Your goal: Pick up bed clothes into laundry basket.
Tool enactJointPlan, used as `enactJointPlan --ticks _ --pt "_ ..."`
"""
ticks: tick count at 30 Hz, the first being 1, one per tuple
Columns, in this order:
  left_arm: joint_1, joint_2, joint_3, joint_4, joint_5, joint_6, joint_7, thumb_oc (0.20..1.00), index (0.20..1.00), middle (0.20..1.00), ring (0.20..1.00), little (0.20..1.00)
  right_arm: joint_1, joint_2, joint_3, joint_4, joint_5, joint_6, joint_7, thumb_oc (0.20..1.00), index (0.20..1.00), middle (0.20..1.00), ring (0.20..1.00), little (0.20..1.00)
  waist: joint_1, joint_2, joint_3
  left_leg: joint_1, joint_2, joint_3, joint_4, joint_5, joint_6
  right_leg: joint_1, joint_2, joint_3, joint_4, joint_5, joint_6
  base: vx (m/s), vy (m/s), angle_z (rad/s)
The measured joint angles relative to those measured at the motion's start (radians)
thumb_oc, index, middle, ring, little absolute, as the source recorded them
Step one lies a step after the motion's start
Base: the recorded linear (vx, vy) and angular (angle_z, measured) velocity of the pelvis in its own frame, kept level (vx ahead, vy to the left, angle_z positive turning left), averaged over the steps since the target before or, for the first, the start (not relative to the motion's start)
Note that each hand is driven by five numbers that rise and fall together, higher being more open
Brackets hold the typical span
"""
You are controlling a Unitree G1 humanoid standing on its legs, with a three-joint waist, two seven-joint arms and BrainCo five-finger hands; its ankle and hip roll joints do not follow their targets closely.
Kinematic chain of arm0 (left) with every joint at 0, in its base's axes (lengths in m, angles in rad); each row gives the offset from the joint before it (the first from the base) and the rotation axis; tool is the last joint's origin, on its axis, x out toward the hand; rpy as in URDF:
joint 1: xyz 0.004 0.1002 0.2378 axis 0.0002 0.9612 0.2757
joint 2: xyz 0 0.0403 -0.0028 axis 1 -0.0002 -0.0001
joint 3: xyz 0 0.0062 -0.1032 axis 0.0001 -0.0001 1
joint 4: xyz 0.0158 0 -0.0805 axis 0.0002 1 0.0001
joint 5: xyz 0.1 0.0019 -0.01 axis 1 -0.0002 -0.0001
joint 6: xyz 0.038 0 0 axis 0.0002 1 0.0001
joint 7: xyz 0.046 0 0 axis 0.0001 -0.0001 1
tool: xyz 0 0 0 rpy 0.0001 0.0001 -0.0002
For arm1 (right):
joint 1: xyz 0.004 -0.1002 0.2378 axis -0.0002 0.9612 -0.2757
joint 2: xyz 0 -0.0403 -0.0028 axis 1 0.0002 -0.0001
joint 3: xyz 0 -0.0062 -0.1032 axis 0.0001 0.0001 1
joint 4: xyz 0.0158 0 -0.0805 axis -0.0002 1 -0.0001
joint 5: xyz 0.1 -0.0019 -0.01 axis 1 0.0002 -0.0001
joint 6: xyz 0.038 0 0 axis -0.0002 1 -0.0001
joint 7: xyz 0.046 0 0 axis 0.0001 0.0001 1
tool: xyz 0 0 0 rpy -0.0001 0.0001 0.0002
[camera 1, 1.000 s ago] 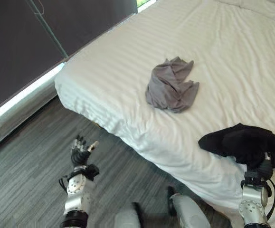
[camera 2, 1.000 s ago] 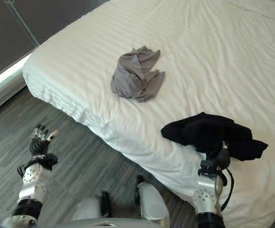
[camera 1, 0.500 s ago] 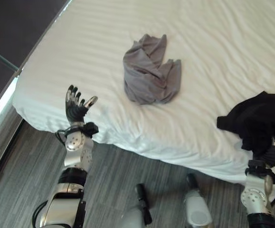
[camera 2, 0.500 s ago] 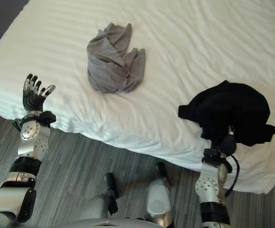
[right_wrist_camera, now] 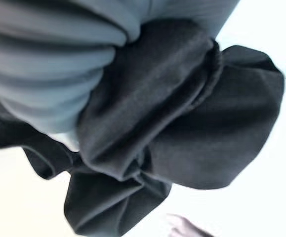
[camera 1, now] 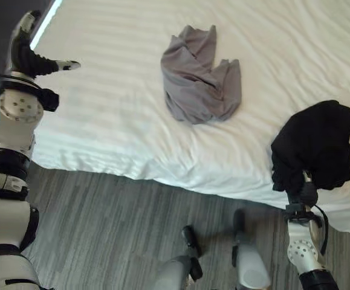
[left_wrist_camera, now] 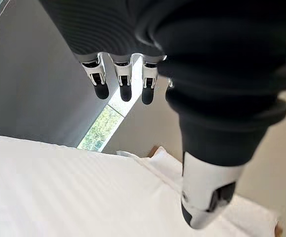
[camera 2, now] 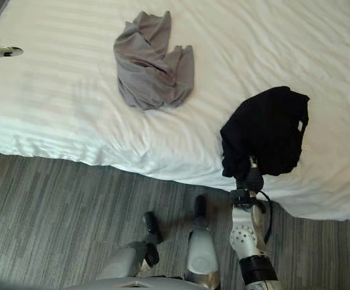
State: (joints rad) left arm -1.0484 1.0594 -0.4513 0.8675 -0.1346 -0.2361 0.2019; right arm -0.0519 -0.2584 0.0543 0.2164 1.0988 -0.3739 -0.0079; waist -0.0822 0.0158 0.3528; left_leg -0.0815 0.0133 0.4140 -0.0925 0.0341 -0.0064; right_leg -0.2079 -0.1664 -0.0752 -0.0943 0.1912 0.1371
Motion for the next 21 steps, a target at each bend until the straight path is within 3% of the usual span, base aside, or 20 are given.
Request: enactJointPlan --ticks 3,8,12,20,21 --pt "-0.096 -0.035 -0.09 0.115 0.005 0.004 -0.017 1.0 1.0 1.0 1.0 1.0 -0.008 0.0 0.005 0.0 0.001 0.0 0.018 0.2 0.2 0.2 0.2 0.2 -0.013 -0.001 0.0 -0.003 0.027 0.003 -0.001 0.008 -0.015 -0.002 0.027 -0.002 -0.005 -0.001 -0.018 0.02 -0.022 -0.05" --pt "-0.168 -0.066 -0.138 0.12 0.003 0.006 -0.072 1.0 1.0 1.0 1.0 1.0 -0.007 0.002 0.011 0.009 0.002 0.005 0.033 0.2 0.2 0.2 0.2 0.2 -0.031 0.012 -0.007 -0.02 0.047 -0.002 -0.006 0.018 -0.039 -0.018 0.047 -0.005 -0.005 -0.003 -0.041 0.03 -0.033 -0.04" --pt "-0.162 -0.091 -0.137 0.085 0.003 0.005 -0.091 1.0 1.0 1.0 1.0 1.0 -0.007 0.001 0.011 0.022 0.001 0.008 0.041 0.2 0.2 0.2 0.2 0.2 -0.032 0.027 -0.01 -0.023 0.047 -0.008 -0.001 0.022 -0.036 -0.019 0.048 -0.008 -0.005 -0.002 -0.043 0.02 -0.025 0.04" --pt "-0.043 -0.127 -0.089 0.068 -0.001 0.005 -0.093 1.0 1.0 1.0 1.0 1.0 -0.005 -0.038 -0.01 0.028 -0.08 0.015 0.012 0.2 0.2 0.2 0.2 0.2 -0.024 0.063 -0.054 -0.039 0.045 -0.014 -0.001 0.032 -0.033 -0.031 0.046 -0.011 -0.005 0.006 -0.053 0.0 -0.019 0.02" --pt "0.029 -0.169 0.056 0.039 -0.039 0.005 -0.1 1.0 1.0 1.0 1.0 1.0 0.017 -0.077 -0.016 0.028 -0.133 0.041 0.013 0.2 0.2 0.2 0.2 0.2 -0.022 0.064 -0.048 -0.036 0.047 -0.018 0.033 0.031 -0.037 -0.011 0.045 -0.03 -0.004 0.003 -0.057 0.0 -0.073 0.13"
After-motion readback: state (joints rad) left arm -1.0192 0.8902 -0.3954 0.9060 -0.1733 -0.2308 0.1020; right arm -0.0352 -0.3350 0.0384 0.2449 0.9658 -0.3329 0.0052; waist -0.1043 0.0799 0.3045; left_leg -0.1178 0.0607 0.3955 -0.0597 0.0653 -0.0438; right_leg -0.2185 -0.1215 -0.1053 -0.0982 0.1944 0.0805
